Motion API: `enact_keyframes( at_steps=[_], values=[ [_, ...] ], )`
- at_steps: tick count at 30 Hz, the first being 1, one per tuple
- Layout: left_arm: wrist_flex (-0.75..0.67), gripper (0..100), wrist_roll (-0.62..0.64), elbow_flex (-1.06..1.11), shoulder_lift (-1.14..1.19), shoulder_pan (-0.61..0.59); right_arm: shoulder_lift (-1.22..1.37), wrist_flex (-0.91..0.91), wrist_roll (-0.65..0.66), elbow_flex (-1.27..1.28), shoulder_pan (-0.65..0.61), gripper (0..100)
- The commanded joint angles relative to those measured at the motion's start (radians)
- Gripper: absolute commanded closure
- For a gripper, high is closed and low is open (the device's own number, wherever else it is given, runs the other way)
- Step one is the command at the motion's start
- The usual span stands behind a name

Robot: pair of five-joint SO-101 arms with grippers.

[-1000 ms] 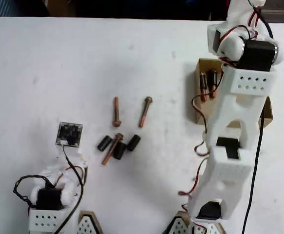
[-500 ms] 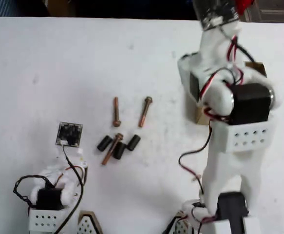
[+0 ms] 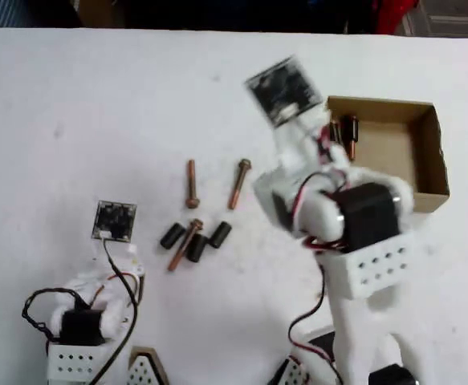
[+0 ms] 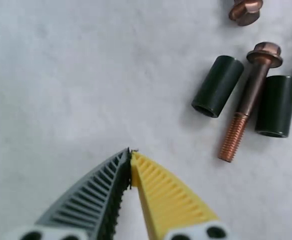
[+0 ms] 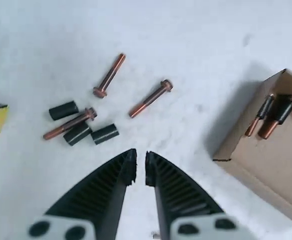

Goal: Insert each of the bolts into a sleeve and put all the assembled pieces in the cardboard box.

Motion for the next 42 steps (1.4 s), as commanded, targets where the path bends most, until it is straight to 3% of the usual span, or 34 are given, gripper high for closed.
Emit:
enact_keyframes(
  at_steps=[1, 7, 17, 30, 42],
  values=[
    [0.008, 98, -0.011, -0.003, -0.007, -0.008, -0.056, -0.059, 0.011, 0.158, -0.045, 98.1],
    [0.008, 98, -0.009, -0.003, -0.007, -0.102, -0.087, -0.254, 0.011, 0.427, -0.047, 98.1],
    [0.008, 97, -0.009, -0.003, -0.007, -0.108, -0.087, -0.489, 0.009, 0.707, -0.048, 98.0],
    [0.008, 97, -0.009, -0.003, -0.007, -0.107, -0.079, -0.582, 0.015, 0.804, -0.308, 98.0],
    [0.008, 97, -0.009, -0.003, -0.007, -0.107, -0.079, -0.619, 0.434, 0.841, -0.317, 98.0]
  ],
)
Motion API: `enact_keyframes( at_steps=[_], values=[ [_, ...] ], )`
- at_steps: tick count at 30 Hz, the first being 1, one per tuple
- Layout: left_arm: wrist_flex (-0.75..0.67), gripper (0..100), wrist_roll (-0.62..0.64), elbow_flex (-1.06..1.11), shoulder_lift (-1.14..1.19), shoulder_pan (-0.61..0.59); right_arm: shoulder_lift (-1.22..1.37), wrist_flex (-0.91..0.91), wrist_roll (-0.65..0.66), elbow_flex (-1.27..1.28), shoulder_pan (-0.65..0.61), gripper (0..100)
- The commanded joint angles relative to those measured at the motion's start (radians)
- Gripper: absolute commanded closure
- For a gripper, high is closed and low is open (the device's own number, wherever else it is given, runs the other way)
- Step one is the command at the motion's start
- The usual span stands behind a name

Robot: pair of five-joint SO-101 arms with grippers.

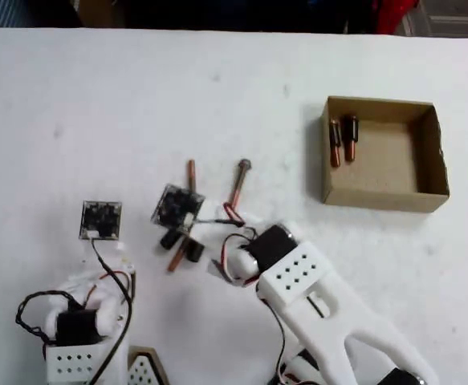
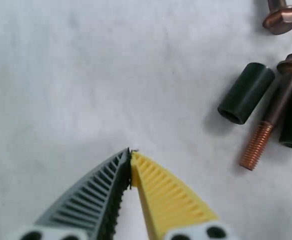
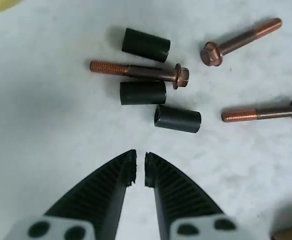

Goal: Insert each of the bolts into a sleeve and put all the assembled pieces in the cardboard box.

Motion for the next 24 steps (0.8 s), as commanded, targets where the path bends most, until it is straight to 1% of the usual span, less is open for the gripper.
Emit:
enact_keyframes(
  at_steps=[1, 5, 7, 11, 16, 17, 19, 21, 24],
  values=[
    [0.008, 97, -0.009, -0.003, -0.007, -0.010, -0.019, -0.059, 0.121, 0.028, -0.007, 98.0],
    [0.008, 97, -0.009, -0.003, -0.007, -0.010, -0.027, -0.168, 0.265, 0.123, -0.007, 98.1],
    [0.006, 97, -0.009, -0.003, -0.007, -0.010, -0.027, -0.217, 0.318, 0.160, -0.007, 98.1],
    [0.006, 97, -0.009, -0.003, -0.007, -0.013, -0.027, -0.277, 0.341, 0.198, -0.005, 98.1],
    [0.006, 97, -0.009, -0.003, -0.007, -0.015, -0.027, -0.282, 0.347, 0.195, -0.007, 98.1],
    [0.006, 97, -0.009, -0.003, -0.007, -0.015, -0.027, -0.283, 0.364, 0.193, -0.007, 98.0],
    [0.006, 97, -0.009, -0.003, -0.007, -0.015, -0.027, -0.283, 0.446, 0.195, -0.007, 97.5],
    [0.006, 97, -0.009, -0.003, -0.007, -0.015, -0.027, -0.283, 0.496, 0.195, -0.002, 94.5],
    [0.006, 97, -0.009, -0.003, -0.007, -0.015, -0.027, -0.283, 0.508, 0.195, -0.005, 88.6]
  ],
)
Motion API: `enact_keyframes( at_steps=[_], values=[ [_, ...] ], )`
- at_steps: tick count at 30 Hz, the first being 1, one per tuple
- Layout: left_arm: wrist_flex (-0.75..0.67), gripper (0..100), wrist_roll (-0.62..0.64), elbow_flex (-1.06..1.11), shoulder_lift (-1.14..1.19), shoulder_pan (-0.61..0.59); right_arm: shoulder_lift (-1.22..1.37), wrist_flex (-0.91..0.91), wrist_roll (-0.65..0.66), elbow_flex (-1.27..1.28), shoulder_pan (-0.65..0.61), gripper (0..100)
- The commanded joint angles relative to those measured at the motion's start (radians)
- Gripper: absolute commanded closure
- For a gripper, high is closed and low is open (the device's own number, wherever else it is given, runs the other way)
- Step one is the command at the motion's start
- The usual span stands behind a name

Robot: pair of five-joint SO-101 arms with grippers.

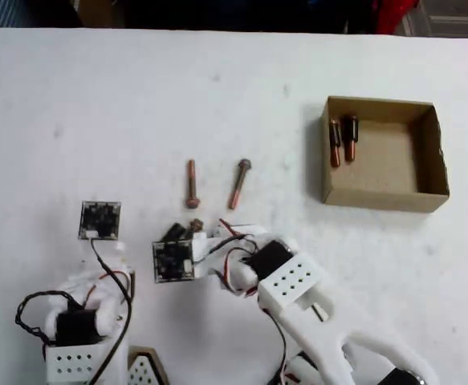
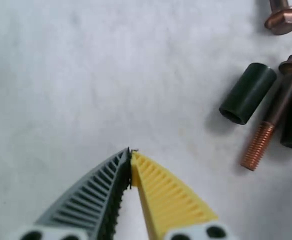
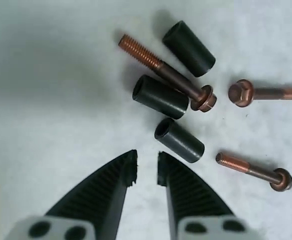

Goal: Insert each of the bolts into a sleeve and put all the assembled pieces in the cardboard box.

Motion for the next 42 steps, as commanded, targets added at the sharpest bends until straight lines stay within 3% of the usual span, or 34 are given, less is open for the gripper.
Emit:
enact_keyframes(
  at_steps=[1, 7, 33, 42],
  values=[
    [0.006, 97, -0.009, -0.003, -0.007, -0.010, -0.027, -0.018, 0.034, -0.012, -0.004, 87.4],
    [0.006, 97, -0.009, -0.003, -0.007, -0.010, -0.018, -0.018, 0.161, -0.011, -0.005, 88.3],
    [0.005, 97, -0.009, -0.003, -0.007, -0.010, -0.015, -0.157, 0.172, 0.000, 0.001, 87.8],
    [0.005, 97, -0.009, -0.003, -0.007, -0.010, 0.217, -0.180, 0.172, -0.121, 0.079, 87.8]
  ],
)
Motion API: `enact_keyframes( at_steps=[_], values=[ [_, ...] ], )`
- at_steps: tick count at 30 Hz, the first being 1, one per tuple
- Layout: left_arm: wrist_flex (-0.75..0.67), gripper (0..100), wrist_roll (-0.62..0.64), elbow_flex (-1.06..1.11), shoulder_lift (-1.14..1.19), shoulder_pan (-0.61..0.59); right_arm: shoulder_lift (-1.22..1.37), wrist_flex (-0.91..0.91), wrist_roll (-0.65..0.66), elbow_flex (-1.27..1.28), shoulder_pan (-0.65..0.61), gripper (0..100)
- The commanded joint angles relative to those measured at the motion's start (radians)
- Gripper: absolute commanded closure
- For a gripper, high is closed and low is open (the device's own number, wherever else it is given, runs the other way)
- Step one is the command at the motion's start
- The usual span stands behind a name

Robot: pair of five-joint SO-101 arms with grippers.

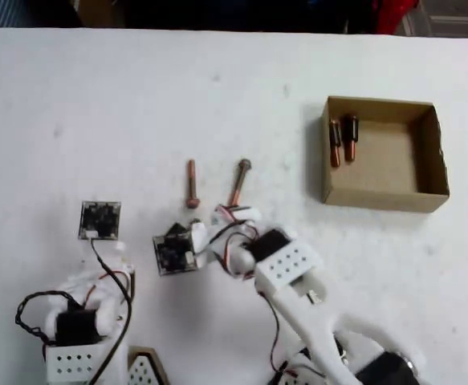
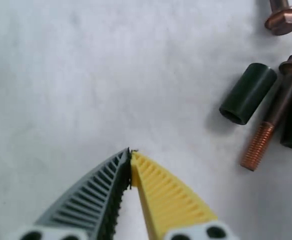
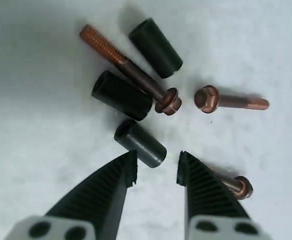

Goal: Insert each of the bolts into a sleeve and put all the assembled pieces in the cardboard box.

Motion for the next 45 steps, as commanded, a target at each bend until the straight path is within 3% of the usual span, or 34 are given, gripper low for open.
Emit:
enact_keyframes(
  at_steps=[1, 8, 26, 29, 41, 45],
  values=[
    [0.005, 97, -0.009, -0.003, -0.007, -0.010, 0.068, -0.018, 0.011, -0.064, 0.005, 87.8],
    [0.005, 97, -0.009, -0.003, -0.007, -0.010, 0.142, -0.019, 0.121, -0.068, -0.015, 88.2],
    [0.005, 97, -0.011, -0.003, -0.007, -0.010, 0.369, -0.147, 0.130, -0.120, 0.012, 90.3],
    [0.003, 97, -0.011, -0.003, -0.007, -0.010, 0.369, -0.147, 0.130, -0.123, 0.021, 98.5],
    [0.003, 97, -0.011, -0.003, -0.007, -0.010, 0.278, -0.137, 0.123, -0.118, 0.025, 98.1],
    [0.003, 97, -0.011, -0.003, -0.007, -0.010, 0.128, -0.010, 0.092, -0.124, 0.025, 98.1]
  ],
)
